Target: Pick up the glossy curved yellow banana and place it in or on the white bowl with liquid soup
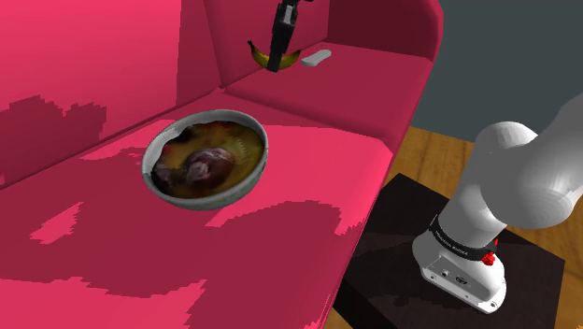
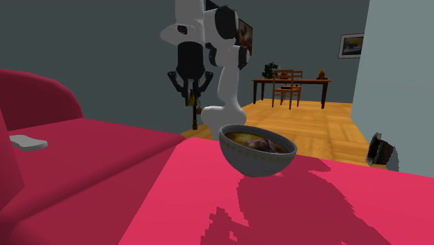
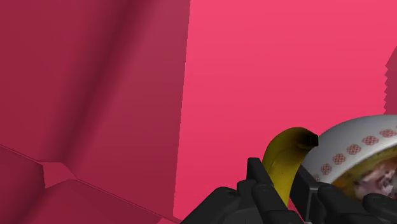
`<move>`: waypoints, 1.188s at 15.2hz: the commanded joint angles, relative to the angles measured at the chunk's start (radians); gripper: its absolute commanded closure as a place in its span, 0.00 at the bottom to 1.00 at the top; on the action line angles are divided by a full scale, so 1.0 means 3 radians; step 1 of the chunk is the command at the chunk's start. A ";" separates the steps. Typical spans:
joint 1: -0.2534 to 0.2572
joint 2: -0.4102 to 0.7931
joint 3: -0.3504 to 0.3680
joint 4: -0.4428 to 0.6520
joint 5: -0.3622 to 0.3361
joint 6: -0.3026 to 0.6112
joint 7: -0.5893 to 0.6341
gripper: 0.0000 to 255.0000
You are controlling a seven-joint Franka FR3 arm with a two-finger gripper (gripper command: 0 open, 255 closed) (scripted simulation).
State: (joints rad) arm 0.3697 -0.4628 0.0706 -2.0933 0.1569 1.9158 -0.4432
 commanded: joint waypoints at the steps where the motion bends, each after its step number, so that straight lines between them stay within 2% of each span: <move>1: 0.0042 0.0036 0.0130 0.0030 0.0008 0.0032 0.0170 1.00; 7: 0.0156 0.0283 0.0519 0.0235 -0.0020 0.0136 0.0669 1.00; 13: 0.0247 0.0646 0.0901 0.0572 -0.0156 0.0204 0.1187 1.00; 18: 0.0257 0.0623 0.0908 0.0327 -0.0140 0.0427 0.1174 1.00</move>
State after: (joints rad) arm 0.4460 -0.2747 0.3419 -1.9818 0.1143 2.0309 -0.0917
